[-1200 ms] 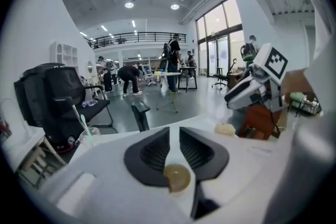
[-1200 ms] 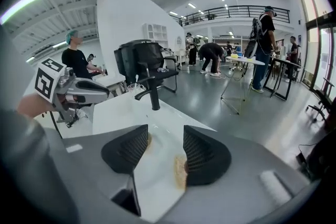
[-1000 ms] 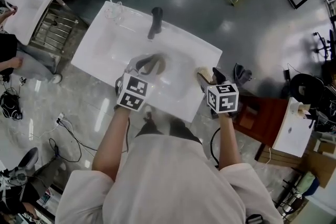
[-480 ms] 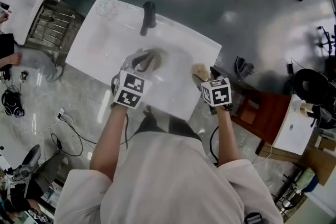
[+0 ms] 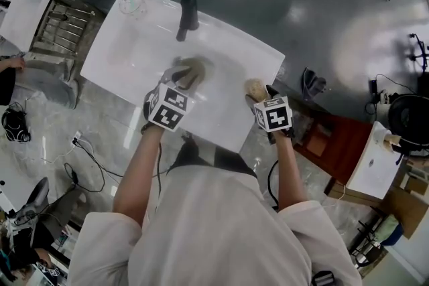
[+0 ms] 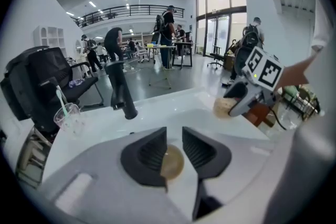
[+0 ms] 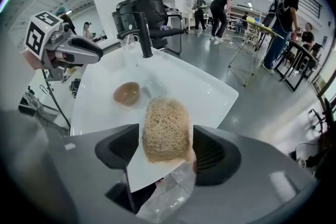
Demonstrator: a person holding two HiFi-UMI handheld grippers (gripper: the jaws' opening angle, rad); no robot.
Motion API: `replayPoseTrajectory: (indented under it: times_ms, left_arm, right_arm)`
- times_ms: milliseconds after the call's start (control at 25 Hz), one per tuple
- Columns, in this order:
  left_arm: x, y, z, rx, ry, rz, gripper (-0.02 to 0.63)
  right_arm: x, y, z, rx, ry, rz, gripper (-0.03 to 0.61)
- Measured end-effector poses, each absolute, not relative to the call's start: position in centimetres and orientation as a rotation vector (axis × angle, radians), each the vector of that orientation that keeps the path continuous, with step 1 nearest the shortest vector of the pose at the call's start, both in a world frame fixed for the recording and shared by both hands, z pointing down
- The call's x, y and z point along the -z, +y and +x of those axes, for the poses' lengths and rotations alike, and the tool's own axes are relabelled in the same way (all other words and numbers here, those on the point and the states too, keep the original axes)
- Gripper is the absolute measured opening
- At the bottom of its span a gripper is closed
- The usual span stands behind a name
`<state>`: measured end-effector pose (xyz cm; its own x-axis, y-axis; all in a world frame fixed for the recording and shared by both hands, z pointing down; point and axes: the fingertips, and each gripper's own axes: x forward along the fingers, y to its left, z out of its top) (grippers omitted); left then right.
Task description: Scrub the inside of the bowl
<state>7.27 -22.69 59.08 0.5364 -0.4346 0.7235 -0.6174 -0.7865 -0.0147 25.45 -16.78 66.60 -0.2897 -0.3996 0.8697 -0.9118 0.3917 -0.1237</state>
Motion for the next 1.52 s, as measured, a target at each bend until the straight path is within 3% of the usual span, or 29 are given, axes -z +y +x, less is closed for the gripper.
replayPoseTrajectory:
  times_ms: [440,840,1520]
  left_arm:
    - [-66.3,-22.5,8.5,-1.335,-0.685,2.475,0.131]
    - [-70.3,-22.6,9.7,-1.368,-0.597,2.409,0.138]
    - [-76.2,-20.4,10.2,-1.58,-0.437,2.304,0.187]
  right_arm:
    - [-67.7,-17.2,25.6,-0.884,-1.886,1.107,0.308]
    - [-67.5,-17.3,26.2,-0.884,-1.906,1.121,0.267]
    - [-62.5,-17.1,25.4,-0.958,-2.043,1.231,0.261]
